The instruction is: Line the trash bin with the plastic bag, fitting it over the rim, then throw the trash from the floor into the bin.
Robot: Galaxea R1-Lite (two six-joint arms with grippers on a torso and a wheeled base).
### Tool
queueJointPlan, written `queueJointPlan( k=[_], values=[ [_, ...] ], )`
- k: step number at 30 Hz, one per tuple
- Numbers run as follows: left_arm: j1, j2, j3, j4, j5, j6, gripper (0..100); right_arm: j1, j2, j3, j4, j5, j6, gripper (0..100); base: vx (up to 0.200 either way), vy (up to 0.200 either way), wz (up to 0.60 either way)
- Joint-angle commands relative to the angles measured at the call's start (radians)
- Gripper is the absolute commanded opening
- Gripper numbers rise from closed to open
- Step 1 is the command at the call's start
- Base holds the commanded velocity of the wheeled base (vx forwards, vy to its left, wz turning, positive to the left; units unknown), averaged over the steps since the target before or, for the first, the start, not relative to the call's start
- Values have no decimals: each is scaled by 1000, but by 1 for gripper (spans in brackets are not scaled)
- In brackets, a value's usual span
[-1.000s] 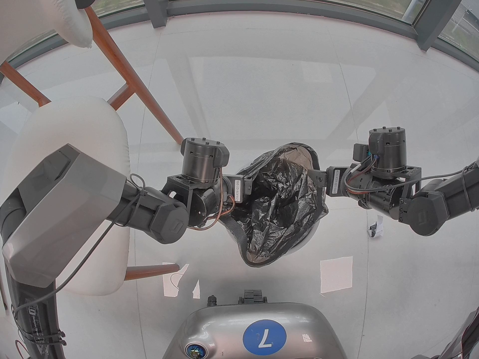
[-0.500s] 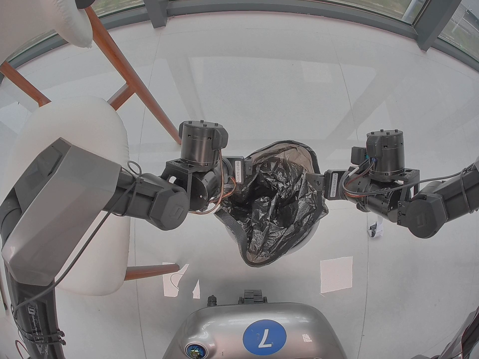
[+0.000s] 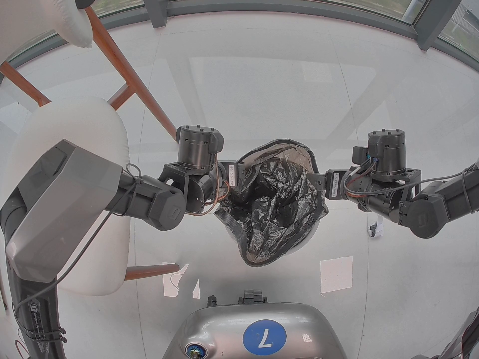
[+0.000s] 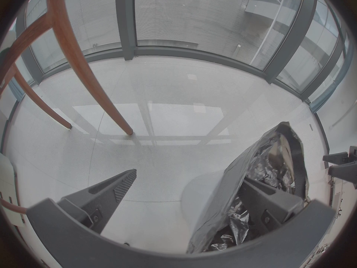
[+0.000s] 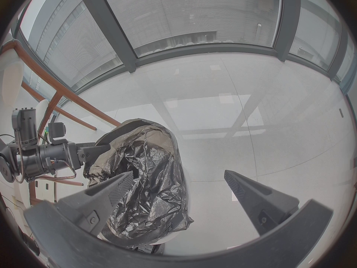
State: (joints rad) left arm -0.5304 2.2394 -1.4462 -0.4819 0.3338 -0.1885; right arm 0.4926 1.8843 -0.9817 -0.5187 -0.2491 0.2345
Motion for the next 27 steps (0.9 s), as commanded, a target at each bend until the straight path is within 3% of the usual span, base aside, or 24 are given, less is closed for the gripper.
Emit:
queueJointPlan(
  k=[1, 17, 27],
  values=[
    [18, 19, 4, -1, 1, 0, 100, 0, -5, 11, -1, 1, 0, 100, 0, 0, 0],
    [0, 5, -30, -3, -2, -49, 100, 8, -24, 32, 9, -2, 0, 100, 0, 0, 0],
    [-39, -238, 205, 6, -1, -98, 100, 17, -108, 164, 49, -18, 34, 100, 0, 0, 0]
  ],
)
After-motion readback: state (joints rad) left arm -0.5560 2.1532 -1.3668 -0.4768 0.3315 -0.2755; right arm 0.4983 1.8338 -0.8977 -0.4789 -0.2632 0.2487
